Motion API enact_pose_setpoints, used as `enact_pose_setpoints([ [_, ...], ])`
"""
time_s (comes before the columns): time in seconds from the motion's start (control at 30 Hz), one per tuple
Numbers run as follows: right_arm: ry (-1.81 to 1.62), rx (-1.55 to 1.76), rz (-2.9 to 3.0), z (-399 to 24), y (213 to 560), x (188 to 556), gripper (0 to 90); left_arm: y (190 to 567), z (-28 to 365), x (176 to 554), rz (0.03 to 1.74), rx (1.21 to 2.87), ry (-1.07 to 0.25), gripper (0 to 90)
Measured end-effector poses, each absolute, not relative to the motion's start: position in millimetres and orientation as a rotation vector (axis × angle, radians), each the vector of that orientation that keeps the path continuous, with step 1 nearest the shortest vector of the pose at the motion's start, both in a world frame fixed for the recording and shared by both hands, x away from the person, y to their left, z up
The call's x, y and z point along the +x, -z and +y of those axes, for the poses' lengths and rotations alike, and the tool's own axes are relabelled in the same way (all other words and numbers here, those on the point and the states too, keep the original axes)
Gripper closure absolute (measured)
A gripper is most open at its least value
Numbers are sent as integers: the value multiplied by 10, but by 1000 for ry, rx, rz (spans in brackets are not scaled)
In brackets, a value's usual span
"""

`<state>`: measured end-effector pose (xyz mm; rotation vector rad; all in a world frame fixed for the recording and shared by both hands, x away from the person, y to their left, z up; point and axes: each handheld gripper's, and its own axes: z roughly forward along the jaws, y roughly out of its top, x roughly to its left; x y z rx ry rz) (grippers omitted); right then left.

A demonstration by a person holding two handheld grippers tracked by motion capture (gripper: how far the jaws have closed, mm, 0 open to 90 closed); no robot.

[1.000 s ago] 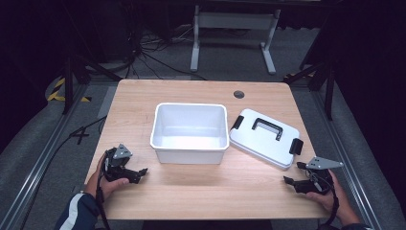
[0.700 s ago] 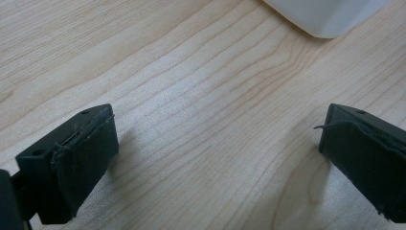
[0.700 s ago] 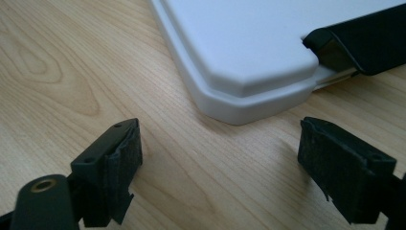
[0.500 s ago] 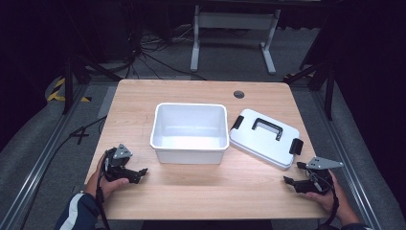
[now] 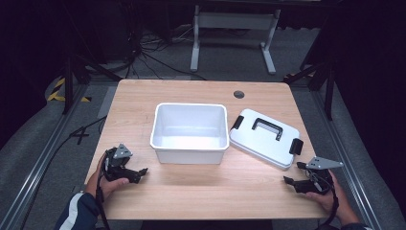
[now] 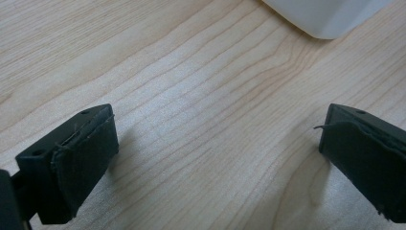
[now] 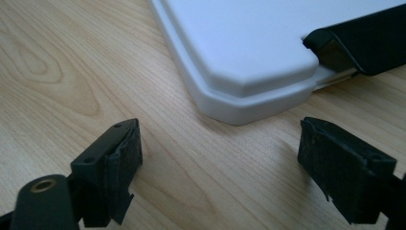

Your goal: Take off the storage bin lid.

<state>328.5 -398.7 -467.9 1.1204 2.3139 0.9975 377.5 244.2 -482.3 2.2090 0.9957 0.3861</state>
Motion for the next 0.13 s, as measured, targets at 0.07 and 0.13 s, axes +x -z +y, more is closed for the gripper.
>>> enact_pose_setpoints([
  [0.07, -998, 1121, 2314, -3987, 4679, 3284, 155, 4823, 2441, 3776, 996, 2208, -386, 2],
  [0.13, -997, 1121, 2314, -3987, 4679, 3285, 155, 4825, 2435, 3770, 1008, 2202, -372, 2],
])
